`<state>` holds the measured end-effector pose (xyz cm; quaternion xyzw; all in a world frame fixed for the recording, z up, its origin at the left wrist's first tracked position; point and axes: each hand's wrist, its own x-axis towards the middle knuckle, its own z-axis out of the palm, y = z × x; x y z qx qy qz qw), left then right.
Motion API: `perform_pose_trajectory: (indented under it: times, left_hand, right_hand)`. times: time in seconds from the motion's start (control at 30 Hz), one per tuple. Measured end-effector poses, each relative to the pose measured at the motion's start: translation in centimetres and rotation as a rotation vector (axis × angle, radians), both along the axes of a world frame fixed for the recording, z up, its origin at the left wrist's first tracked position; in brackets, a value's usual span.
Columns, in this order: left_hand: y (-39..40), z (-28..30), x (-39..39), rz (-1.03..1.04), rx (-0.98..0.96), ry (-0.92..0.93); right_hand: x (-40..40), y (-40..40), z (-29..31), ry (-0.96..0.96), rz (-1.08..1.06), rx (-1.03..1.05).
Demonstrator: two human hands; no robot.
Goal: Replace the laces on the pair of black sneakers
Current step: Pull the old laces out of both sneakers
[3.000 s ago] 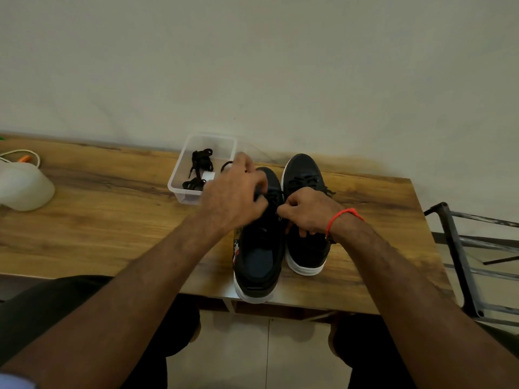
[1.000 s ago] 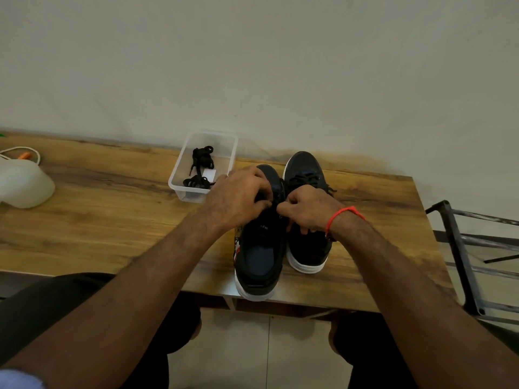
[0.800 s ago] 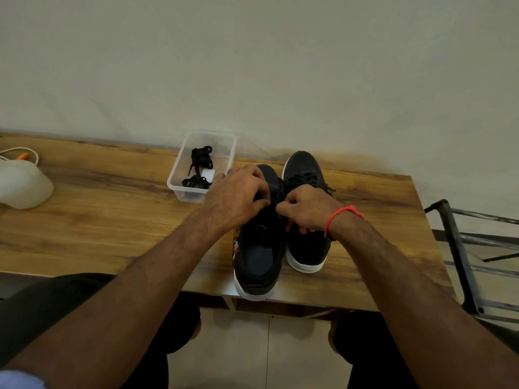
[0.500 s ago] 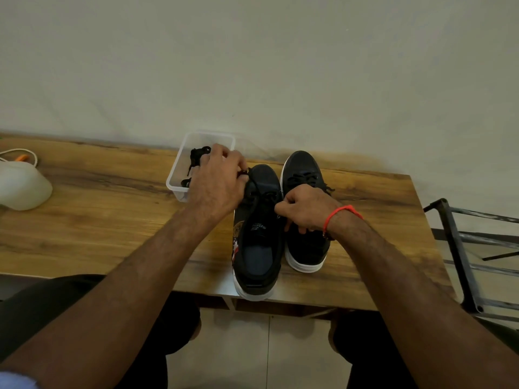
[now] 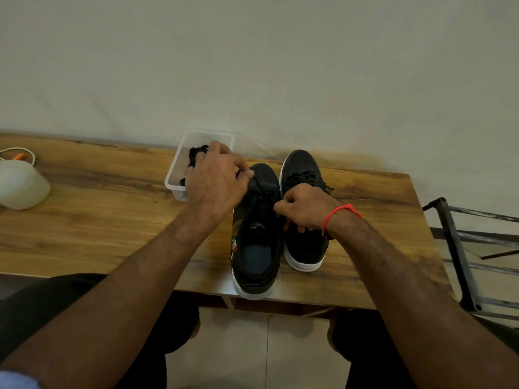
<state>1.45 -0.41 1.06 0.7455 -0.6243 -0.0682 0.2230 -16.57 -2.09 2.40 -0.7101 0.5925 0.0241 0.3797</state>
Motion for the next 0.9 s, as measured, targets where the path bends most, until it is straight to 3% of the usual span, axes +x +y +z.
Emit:
perform_pose_trajectory:
  times: [0.1, 0.23, 0.4, 0.47, 0.53, 0.6, 0.67, 0.77, 0.9]
  left_hand:
    - [-0.2, 0.0, 0.3, -0.036, 0.000, 0.020]
    - [0.4, -0.9, -1.6, -0.246, 0.129, -0.131]
    - [0.7, -1.7, -1.9, -0.292, 0.228, -0.166]
    - [0.5, -1.1, -1.7, -0.254, 0.208, -0.178]
    - [0.1, -0.3, -0.9, -0.116, 0.072, -0.149]
    - [-0.5, 0.4, 0.7, 0.038, -0.081, -0.021]
    - [-1.2, 0.5, 2.2, 0.096, -0.112, 0.136]
    - [-1.4, 0.3, 2.7, 0.070, 0.023, 0.213]
    - [-0.4, 0.4, 0.5, -0.030, 0.377, 0.210]
  right_hand:
    - [0.0, 0.0, 0.0, -0.003, 0.006, -0.006]
    - [0.0, -0.2, -0.2, 0.018, 0.012, -0.009]
    - [0.1, -0.2, -0.2, 0.009, 0.009, -0.013]
    - [0.1, -0.2, -0.3, 0.013, 0.009, -0.011]
    - [0.0, -0.2, -0.3, 0.009, 0.005, -0.003]
    - [-0.1, -0.2, -0.2, -0.004, 0.002, 0.000]
    - [-0.1, -0.1, -0.2, -0.009, 0.003, 0.002]
    - [0.1, -0.1, -0.2, 0.003, 0.007, -0.002]
    - [0.2, -0.1, 0.0, 0.019, 0.011, -0.005]
